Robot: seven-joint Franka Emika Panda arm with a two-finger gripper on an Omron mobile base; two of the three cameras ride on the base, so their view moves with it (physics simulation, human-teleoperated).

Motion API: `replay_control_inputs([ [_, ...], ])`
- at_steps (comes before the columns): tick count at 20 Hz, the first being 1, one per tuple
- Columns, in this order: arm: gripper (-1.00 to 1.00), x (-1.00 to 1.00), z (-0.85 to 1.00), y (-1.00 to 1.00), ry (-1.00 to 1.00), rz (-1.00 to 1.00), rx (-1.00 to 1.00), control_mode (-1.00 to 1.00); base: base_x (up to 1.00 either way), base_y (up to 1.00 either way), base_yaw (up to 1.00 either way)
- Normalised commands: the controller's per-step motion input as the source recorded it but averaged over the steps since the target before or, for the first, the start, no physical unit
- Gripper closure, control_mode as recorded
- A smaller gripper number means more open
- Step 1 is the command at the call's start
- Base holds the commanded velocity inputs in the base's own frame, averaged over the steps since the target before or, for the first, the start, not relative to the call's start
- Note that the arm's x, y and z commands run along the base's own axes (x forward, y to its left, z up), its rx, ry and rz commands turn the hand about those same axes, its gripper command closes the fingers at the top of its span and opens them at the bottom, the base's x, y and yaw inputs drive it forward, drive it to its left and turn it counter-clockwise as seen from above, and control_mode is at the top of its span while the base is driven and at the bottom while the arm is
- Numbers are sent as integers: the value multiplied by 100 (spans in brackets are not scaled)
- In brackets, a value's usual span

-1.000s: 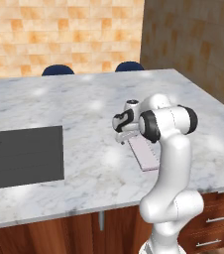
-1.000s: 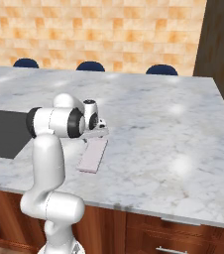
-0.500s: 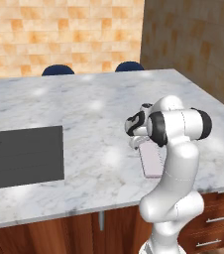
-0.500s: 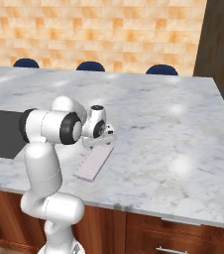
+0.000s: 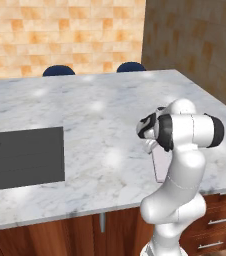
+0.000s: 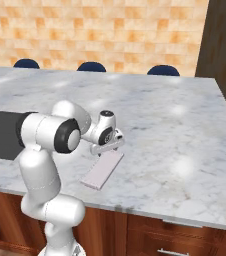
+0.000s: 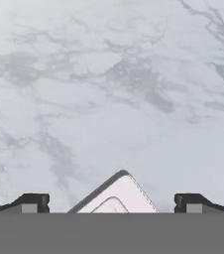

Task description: The ice cube tray has been filled with water. Take the tray and place it in the freezer to make ice. Close the freezer door after placing the tray.

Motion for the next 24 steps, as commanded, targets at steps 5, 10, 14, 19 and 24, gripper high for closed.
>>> replay_control_inputs([
  [5,-100,-49,-5,-51,-1,17,0,-100,0,0,0],
  [10,-100,-60,-6,-58,0,18,1,-100,0,0,0],
  [14,-100,-59,-9,-65,0,18,0,-100,0,0,0],
  [19,-100,-49,-8,-59,0,17,0,-100,0,0,0],
  [24,-100,5,-1,-27,-2,10,3,-100,0,0,0],
])
